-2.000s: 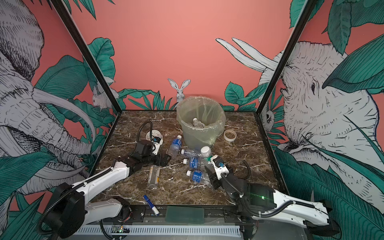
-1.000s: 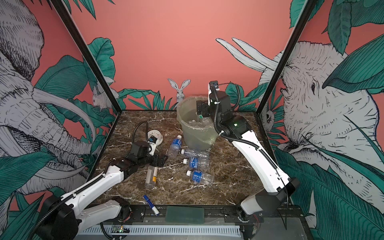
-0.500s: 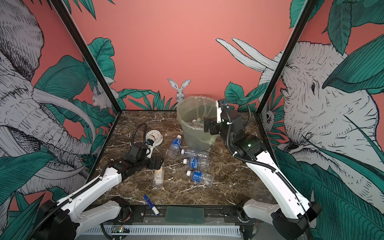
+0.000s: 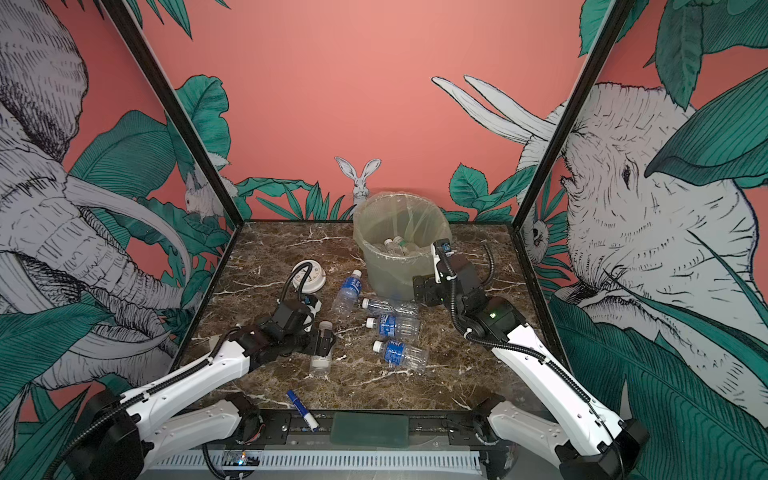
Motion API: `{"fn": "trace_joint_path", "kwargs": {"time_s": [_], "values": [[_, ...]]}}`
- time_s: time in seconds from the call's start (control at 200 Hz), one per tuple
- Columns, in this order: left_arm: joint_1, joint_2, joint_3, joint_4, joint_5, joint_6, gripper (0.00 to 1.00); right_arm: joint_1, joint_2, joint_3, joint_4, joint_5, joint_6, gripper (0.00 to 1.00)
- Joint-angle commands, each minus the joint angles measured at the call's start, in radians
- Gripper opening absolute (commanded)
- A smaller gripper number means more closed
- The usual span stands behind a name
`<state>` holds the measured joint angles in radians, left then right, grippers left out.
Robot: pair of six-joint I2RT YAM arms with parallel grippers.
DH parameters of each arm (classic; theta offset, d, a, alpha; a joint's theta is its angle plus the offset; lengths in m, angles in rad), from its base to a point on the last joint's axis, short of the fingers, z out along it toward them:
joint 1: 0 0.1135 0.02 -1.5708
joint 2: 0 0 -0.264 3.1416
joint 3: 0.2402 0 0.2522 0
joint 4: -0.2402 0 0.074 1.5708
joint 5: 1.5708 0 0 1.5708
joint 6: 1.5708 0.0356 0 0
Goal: Throw the plastic bottles in the bin
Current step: 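Grasp the white-and-yellow bottle with the left gripper while the right gripper lowers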
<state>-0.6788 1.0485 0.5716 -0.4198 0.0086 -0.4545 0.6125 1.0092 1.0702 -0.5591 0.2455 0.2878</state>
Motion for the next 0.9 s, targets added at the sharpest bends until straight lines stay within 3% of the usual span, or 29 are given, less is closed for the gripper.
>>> {"fn": "trace_joint_path", "kwargs": {"time_s": [0.0, 0.895], "values": [[-0.007, 0.000, -0.024, 0.002, -0.017, -0.053, 0.99, 0.001, -0.037, -0.042, 0.006, -0.014, 0.025, 0.99], [-0.008, 0.101, -0.092, 0.017, -0.029, -0.056, 0.88, 0.001, -0.178, -0.246, -0.096, -0.056, 0.070, 0.95]]}}
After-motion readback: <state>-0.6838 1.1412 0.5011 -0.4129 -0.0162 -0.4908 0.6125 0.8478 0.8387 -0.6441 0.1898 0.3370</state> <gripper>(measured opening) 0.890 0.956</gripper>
